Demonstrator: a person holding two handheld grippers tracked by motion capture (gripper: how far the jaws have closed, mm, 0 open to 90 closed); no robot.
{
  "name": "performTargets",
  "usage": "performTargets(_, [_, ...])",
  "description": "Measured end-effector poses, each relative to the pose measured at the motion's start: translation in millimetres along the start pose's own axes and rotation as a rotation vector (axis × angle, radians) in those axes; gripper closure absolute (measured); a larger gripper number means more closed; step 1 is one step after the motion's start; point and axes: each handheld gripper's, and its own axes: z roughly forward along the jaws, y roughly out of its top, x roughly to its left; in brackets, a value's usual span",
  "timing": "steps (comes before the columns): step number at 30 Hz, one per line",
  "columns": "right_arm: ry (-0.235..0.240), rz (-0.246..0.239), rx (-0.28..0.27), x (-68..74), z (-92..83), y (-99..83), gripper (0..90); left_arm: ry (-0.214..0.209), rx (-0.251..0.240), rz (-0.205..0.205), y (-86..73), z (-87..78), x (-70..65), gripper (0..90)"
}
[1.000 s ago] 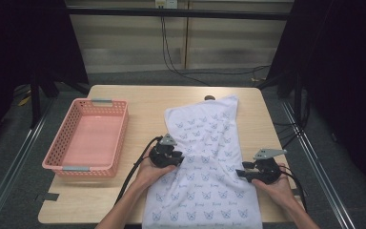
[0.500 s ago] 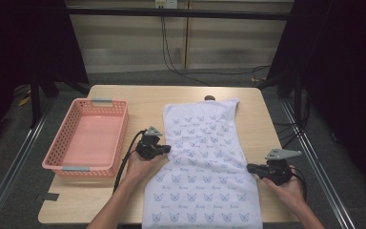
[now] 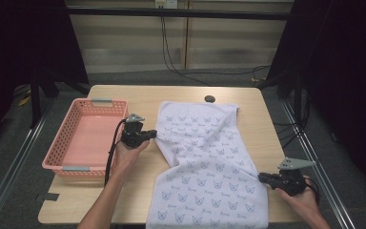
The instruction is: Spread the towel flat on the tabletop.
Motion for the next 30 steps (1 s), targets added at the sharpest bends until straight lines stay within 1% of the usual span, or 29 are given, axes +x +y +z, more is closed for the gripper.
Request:
performTargets(1, [-0.001,0.006,-0.01,0.6,-0.8,0.4,74.7,-0.004,-0.008,-0.006,0.0,-0.1,-1.4,79.9])
performTargets(2, [0.002,0.002,-0.019,0.0,-1.1,1.0,70.3,-0.038,-0.02,0.005,0.1,-1.4,-4.3,79.2])
performTargets(3, [0.002,0.008,-0.031,1.2,-1.1,3.3,65.8,-0.058,-0.018,0.012,0.3,-2.0,-7.1,77.6])
performTargets(4, [0.0,0.002,-0.039,1.7,-0.9,4.8,63.0,-0.067,-0.013,0.019,0.1,-2.5,-14.1,74.6])
performTargets(5, [0.003,0.005,-0.052,3.1,0.2,7.9,62.3,-0.087,0.003,0.043,-0.8,-3.8,-19.8,71.0])
performTargets(6, [0.011,0.006,-0.061,4.5,2.1,10.8,62.6,-0.122,0.012,0.058,-3.5,-3.9,-27.0,72.4])
performTargets(7, [0.015,0.002,-0.063,5.9,4.8,14.1,63.3,-0.143,0.033,0.079,-6.5,-3.4,-33.0,73.2])
performTargets(8, [0.016,-0.003,-0.061,6.9,7.6,16.8,64.0,-0.158,0.07,0.122,-11.7,-1.5,-41.7,74.6])
performTargets(9, [0.021,-0.005,-0.057,8.9,11.7,20.5,64.0,-0.184,0.108,0.166,-20.5,2.3,-51.9,76.2])
performTargets(10, [0.031,-0.017,-0.057,10.0,18.3,25.3,64.4,-0.192,0.129,0.189,-26.2,5.0,-56.4,77.1])
performTargets(12, [0.036,-0.03,-0.042,11.2,28.7,31.6,64.7,-0.204,0.172,0.199,-39.9,14.2,-64.0,76.6])
performTargets(13, [0.034,-0.035,-0.033,11.1,34.5,34.9,64.9,-0.194,0.2,0.22,-44.9,20.3,-66.1,74.7])
performTargets(14, [0.037,-0.031,-0.026,10.4,39.8,37.8,64.8,-0.19,0.188,0.239,-46.4,21.8,-67.2,72.2])
performTargets(15, [0.035,-0.029,-0.022,9.2,44.6,40.8,64.8,-0.19,0.201,0.221,-43.4,23.2,-66.2,69.5])
performTargets(16, [0.025,-0.022,-0.019,6.9,49.9,44.2,64.5,-0.173,0.203,0.231,-42.6,24.0,-66.0,64.1])
performTargets(17, [0.021,-0.025,-0.018,4.6,53.2,45.7,63.6,-0.168,0.193,0.244,-43.2,24.5,-65.8,64.6])
performTargets(18, [0.013,-0.018,-0.013,3.5,55.3,46.4,61.9,-0.145,0.184,0.27,-44.4,24.0,-65.3,69.1])
performTargets(19, [0.001,-0.012,-0.009,1.7,58.2,46.8,60.2,-0.132,0.177,0.282,-45.1,23.7,-63.7,78.0])
performTargets(20, [0.004,-0.013,-0.001,0.5,60.9,46.6,60.1,-0.138,0.176,0.284,-45.1,23.7,-61.4,81.5])
performTargets(21, [0.006,-0.02,0.007,-0.1,62.1,46.0,59.5,-0.135,0.179,0.279,-44.2,23.3,-58.5,85.5])
performTargets(22, [-0.001,-0.024,0.013,0.4,63.9,44.6,59.2,-0.095,0.187,0.273,-42.6,21.4,-55.0,88.6])
performTargets(23, [-0.008,-0.028,0.012,1.6,63.1,43.3,59.2,-0.095,0.194,0.249,-42.0,19.9,-50.3,89.4])
performTargets(24, [-0.013,-0.036,0.014,2.0,62.3,42.8,60.1,-0.072,0.194,0.237,-42.2,17.0,-45.6,89.6])
performTargets(25, [-0.033,-0.065,0.016,2.9,61.0,41.3,62.2,-0.06,0.2,0.235,-42.4,14.6,-44.0,89.8])
performTargets(26, [-0.038,-0.063,0.021,4.3,59.6,40.1,66.1,-0.056,0.202,0.235,-42.8,12.8,-42.4,89.8])
performTargets(27, [-0.044,-0.074,0.022,3.3,58.2,39.5,71.7,-0.046,0.203,0.234,-43.7,10.2,-40.1,89.8])
performTargets(28, [-0.06,-0.06,0.033,2.6,55.3,38.5,78.9,-0.043,0.203,0.229,-45.0,7.8,-38.2,89.8])
performTargets(29, [-0.066,-0.049,0.035,1.6,52.6,36.5,82.4,-0.045,0.199,0.215,-46.6,5.9,-37.4,89.8])
performTargets(30, [-0.053,-0.033,0.036,-0.2,49.7,33.8,84.8,-0.066,0.2,0.206,-48.6,3.7,-37.5,89.8])
